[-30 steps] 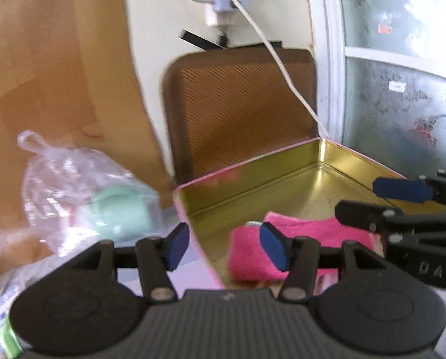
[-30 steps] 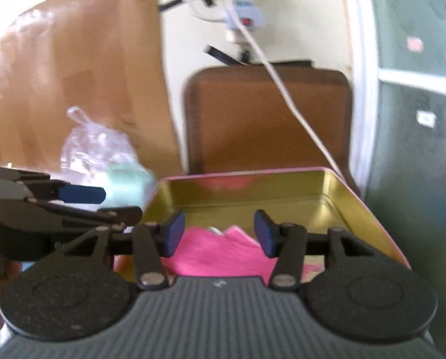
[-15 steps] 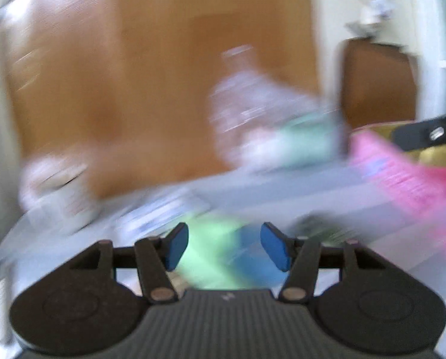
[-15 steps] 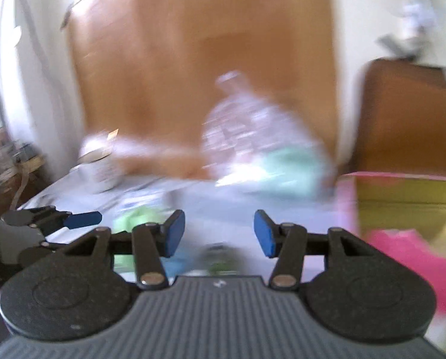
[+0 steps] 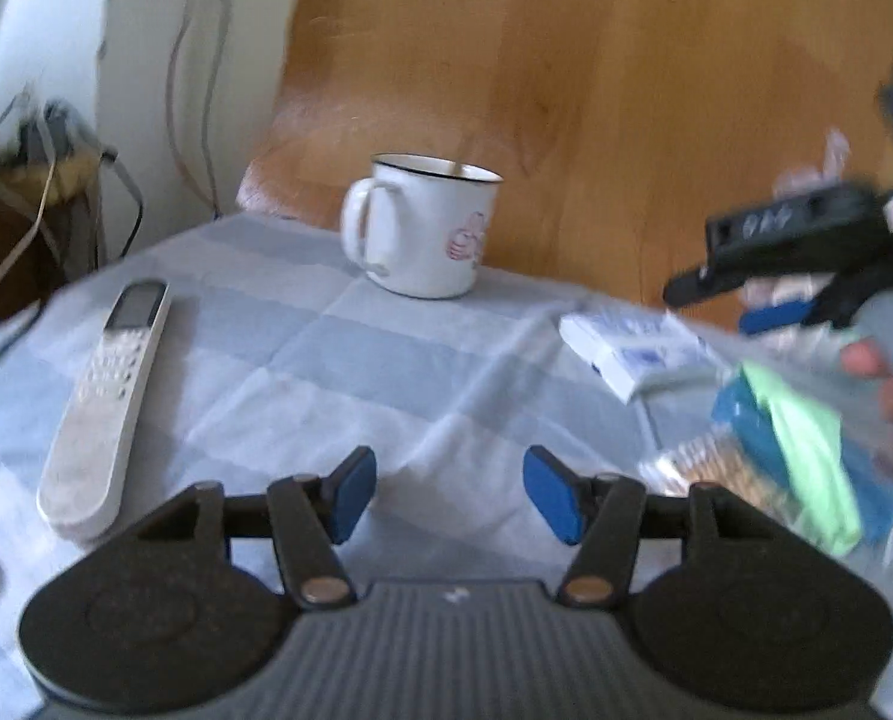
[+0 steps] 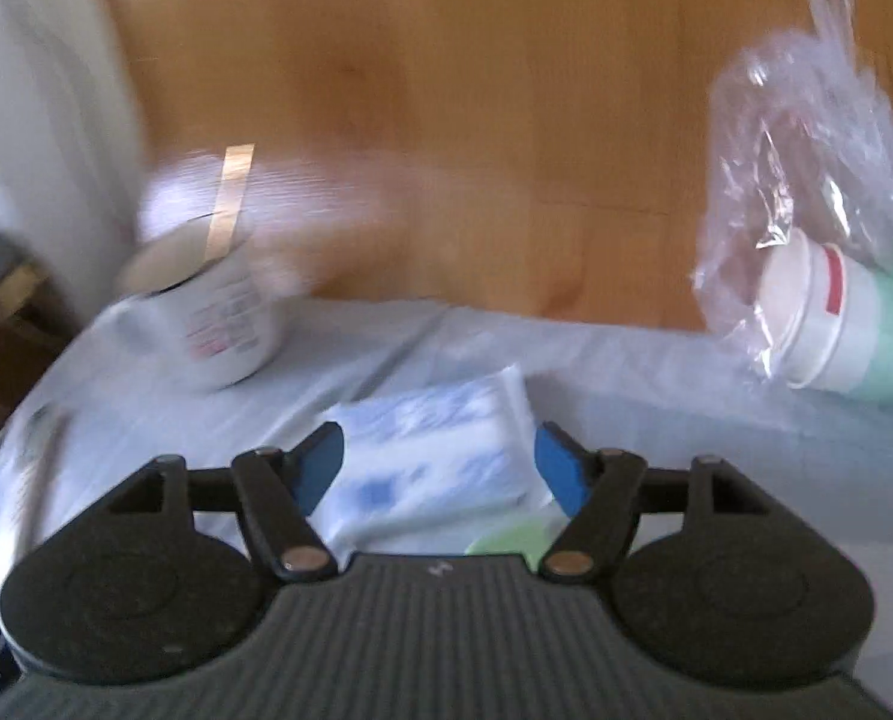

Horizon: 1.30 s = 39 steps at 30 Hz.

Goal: Organize soft objects
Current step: 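Return the left gripper to the table toward the white tissue packet, then grasp the white tissue packet with the left gripper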

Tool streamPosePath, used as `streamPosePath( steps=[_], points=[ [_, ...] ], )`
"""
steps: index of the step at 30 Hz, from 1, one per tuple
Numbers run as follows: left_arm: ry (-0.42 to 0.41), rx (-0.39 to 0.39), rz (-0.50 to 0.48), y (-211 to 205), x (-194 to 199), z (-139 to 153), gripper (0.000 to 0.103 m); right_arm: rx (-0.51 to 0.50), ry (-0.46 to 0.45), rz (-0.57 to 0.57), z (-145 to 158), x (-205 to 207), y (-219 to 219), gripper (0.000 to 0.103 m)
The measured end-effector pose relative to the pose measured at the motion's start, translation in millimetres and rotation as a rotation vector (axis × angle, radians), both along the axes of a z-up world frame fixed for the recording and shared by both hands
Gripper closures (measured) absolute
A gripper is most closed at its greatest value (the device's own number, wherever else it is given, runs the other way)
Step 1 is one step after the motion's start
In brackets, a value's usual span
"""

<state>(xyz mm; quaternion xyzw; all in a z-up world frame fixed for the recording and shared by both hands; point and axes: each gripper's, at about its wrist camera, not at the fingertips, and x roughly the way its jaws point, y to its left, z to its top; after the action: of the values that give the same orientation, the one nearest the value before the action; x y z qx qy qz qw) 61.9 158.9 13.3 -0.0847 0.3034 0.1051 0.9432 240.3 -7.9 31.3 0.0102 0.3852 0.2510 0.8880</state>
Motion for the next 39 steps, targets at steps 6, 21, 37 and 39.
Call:
streamPosePath(
  steps=[6, 21, 37, 39],
  points=[
    [-0.052, -0.154, 0.016, 25, 0, 0, 0.047, 0.091, 0.185, -0.132, -32, 53, -21, 0.049],
    [-0.101, -0.259, 0.071, 50, -3, -3, 0.031, 0.214, 0.112, 0.052, 3, 5, 0, 0.092],
    [-0.162, -0.234, 0.203, 58, -12, 1, 0.024, -0.065, 0.078, 0.273, -36, 5, 66, 0.020],
    [-0.156, -0.258, 0.209, 63, -11, 0, 0.024, -0.125, 0.023, 0.366, -32, -13, 77, 0.022]
  ],
)
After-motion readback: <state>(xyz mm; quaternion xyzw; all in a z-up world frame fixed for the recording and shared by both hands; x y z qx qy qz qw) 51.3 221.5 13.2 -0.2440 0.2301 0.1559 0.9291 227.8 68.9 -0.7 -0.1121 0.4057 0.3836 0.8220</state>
